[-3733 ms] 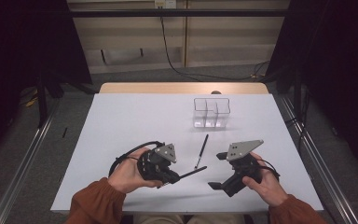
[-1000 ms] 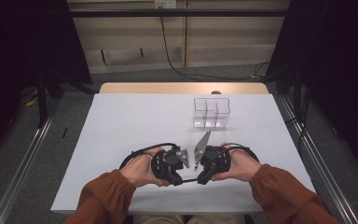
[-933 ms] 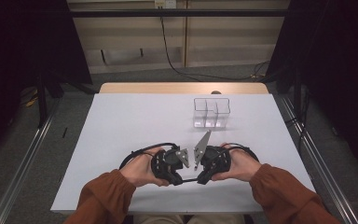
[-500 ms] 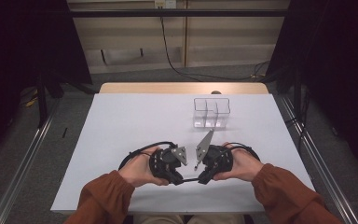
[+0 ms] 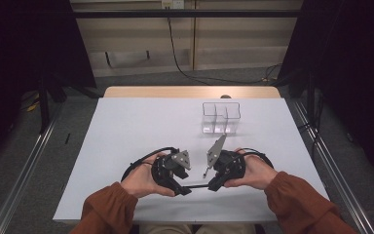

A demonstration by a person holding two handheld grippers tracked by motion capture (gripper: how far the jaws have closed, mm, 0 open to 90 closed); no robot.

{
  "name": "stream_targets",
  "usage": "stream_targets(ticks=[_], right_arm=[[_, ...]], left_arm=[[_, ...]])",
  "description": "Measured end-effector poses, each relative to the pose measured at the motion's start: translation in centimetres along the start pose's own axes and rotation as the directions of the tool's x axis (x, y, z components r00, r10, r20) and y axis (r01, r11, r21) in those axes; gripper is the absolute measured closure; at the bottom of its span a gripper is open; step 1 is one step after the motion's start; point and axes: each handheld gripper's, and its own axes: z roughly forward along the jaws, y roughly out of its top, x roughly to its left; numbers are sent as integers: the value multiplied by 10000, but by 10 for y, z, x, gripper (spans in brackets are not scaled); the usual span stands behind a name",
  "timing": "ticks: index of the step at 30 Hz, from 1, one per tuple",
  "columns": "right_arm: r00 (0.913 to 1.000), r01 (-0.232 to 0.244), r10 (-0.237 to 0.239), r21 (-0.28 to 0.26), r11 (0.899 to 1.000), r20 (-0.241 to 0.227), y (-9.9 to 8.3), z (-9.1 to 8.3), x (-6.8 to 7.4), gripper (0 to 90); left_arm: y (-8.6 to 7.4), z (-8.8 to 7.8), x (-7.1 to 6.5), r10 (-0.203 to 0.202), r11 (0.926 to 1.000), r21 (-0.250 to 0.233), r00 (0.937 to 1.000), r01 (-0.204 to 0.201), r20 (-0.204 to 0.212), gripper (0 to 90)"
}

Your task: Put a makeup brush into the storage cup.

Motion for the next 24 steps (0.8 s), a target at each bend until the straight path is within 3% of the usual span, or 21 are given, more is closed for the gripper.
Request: stream_targets(ticks=[2, 7, 12, 24], right_arm=[[10000, -59, 59, -171, 9998, -10, -1, -3, 1, 844], [9998, -185, 189, -308, 9994, 111, -5, -6, 0, 843], [9991, -364, 372, -447, 9983, 178, -11, -6, -2, 844], [9946, -971, 991, -605, 9934, 310, -29, -9, 2, 844]], left_arm=[[-2, -1, 1, -199, 9996, -190, 9995, 194, -251, 290], [-6, -4, 4, -427, 9976, -565, 9979, 399, -481, 148], [-12, -6, 7, -786, 9938, -840, 9942, 724, -728, 61], [-30, -20, 9, -1052, 9794, -1803, 9919, 908, -719, 40]])
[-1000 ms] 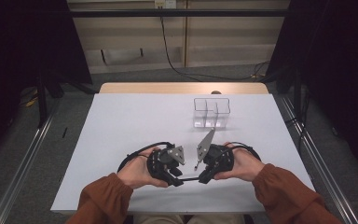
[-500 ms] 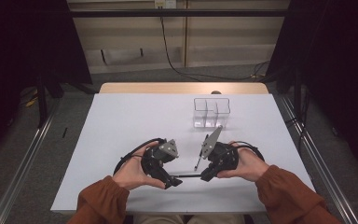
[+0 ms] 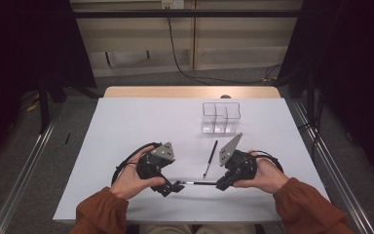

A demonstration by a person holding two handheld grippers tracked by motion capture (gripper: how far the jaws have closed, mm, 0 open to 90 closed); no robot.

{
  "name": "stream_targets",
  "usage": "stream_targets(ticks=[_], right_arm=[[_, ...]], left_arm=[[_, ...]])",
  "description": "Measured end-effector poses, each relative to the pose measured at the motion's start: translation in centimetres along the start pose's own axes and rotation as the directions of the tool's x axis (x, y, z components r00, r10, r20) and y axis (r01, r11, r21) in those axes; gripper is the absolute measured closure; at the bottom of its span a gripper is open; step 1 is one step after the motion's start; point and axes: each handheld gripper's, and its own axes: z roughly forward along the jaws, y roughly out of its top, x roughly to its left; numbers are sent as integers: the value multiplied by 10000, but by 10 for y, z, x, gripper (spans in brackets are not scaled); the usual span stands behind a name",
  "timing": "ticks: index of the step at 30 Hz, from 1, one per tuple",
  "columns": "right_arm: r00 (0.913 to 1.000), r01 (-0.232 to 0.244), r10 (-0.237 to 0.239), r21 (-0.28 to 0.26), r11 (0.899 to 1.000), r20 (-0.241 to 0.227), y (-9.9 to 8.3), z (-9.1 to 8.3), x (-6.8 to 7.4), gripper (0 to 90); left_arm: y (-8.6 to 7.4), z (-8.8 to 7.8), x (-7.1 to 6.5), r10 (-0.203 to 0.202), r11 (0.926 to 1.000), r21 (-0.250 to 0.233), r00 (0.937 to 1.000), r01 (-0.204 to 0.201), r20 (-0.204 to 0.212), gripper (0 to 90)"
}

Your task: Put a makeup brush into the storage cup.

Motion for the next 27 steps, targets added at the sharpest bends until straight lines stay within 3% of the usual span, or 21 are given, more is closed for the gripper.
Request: stream_targets(ticks=[5, 8, 13, 16, 23, 27], right_arm=[[9998, -170, 172, -231, 9996, 94, -8, -3, -1, 843], [9993, -327, 335, -414, 9986, 184, -13, -7, -2, 843], [9977, -557, 581, -660, 9963, 354, -23, -9, -1, 843], [9966, -663, 700, -823, 9944, 436, -28, -10, -2, 843], [9929, -946, 1032, -1341, 9864, 585, -38, -9, 0, 843], [9886, -1163, 1326, -1974, 9734, 714, -45, -7, 1, 843]], left_arm=[[-7, -7, -6, 111, 9991, -399, 9995, -123, -284, 41], [-11, -10, -7, -239, 9970, -752, 9962, 176, -832, 36], [-21, -15, -4, -632, 9921, -1142, 9926, 512, -1038, 32], [-26, -18, -4, -815, 9876, -1451, 9863, 605, -1434, 32], [-35, -22, -4, -1153, 9800, -1788, 9815, 873, -1527, 35], [-40, -22, -4, -1308, 9766, -1900, 9795, 1007, -1530, 31]])
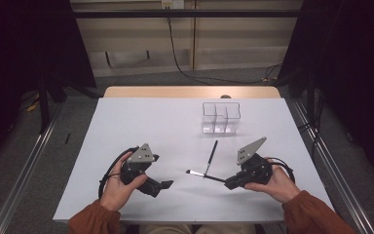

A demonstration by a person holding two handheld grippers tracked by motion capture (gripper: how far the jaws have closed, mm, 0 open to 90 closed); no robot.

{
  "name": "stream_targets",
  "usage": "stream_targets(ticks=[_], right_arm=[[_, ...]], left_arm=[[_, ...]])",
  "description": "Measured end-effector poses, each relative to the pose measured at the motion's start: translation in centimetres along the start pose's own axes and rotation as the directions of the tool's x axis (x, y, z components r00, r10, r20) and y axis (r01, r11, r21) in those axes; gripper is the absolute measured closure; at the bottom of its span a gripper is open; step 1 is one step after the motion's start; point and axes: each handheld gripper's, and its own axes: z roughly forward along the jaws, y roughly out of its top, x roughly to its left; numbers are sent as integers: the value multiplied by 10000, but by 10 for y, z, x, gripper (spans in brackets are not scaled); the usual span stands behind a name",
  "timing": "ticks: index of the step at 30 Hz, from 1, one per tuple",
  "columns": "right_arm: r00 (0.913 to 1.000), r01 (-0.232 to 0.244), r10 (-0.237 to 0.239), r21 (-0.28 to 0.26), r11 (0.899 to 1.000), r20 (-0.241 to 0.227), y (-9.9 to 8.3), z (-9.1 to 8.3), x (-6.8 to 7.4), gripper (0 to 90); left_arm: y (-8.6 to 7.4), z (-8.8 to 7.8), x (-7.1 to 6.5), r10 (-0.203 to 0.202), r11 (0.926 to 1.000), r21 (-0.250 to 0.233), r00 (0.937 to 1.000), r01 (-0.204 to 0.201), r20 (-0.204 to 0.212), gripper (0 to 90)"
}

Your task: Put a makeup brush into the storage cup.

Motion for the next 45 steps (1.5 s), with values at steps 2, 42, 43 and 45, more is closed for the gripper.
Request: stream_targets(ticks=[2, 42, 43, 45], right_arm=[[9999, -108, 109, -232, 9997, 48, -2, 0, 0, 843], [9954, -336, 681, -4207, 9066, 671, -19, 9, 10, 842], [9955, -275, 640, -4323, 9013, 702, -19, 9, 11, 842], [9958, -157, 543, -4481, 8939, 734, -19, 9, 12, 842]], left_arm=[[-2, -1, 0, -10, 10000, -67, 10000, 9, -86, 31], [-10, 6, -7, -239, 9988, -423, 9996, 233, -131, 31], [-10, 6, -7, -280, 9986, -461, 9996, 275, -103, 31], [-10, 6, -7, -347, 9975, -616, 9993, 340, -103, 30]])
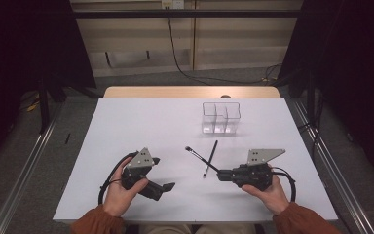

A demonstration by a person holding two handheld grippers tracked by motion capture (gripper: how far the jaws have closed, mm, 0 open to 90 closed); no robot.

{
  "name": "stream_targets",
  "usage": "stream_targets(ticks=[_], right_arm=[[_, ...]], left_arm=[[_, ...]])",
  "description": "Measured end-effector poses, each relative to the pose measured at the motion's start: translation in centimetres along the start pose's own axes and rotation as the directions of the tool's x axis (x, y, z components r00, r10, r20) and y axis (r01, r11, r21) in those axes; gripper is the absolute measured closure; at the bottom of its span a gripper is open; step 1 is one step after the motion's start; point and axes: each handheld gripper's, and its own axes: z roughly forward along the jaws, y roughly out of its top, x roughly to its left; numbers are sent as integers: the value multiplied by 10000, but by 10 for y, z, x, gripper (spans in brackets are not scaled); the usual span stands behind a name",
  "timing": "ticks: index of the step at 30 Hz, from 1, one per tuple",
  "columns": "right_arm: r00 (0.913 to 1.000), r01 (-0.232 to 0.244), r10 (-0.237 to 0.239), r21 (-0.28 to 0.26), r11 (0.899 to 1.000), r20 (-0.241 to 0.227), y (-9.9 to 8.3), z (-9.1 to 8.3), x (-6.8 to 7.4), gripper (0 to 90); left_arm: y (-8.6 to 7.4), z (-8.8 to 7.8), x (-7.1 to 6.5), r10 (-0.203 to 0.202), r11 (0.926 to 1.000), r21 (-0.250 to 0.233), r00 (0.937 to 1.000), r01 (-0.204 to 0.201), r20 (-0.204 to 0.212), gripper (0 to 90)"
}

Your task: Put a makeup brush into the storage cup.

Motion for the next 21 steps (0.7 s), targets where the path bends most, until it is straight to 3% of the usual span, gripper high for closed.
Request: stream_targets(ticks=[7, 16, 21], right_arm=[[9998, 202, -201, -491, 9986, 10, 1, -1, 3, 842], [9990, 418, -426, -634, 9971, -108, 2, 0, 5, 842], [9983, 548, -559, -698, 9961, -133, 2, 1, 6, 842]], left_arm=[[1, 0, -1, -153, 9968, -790, 9999, 154, 12, 29], [6, 2, -5, -321, 9832, -1790, 9992, 358, 237, 23], [11, 6, -10, -83, 9782, -2072, 9994, 148, 324, 28]])
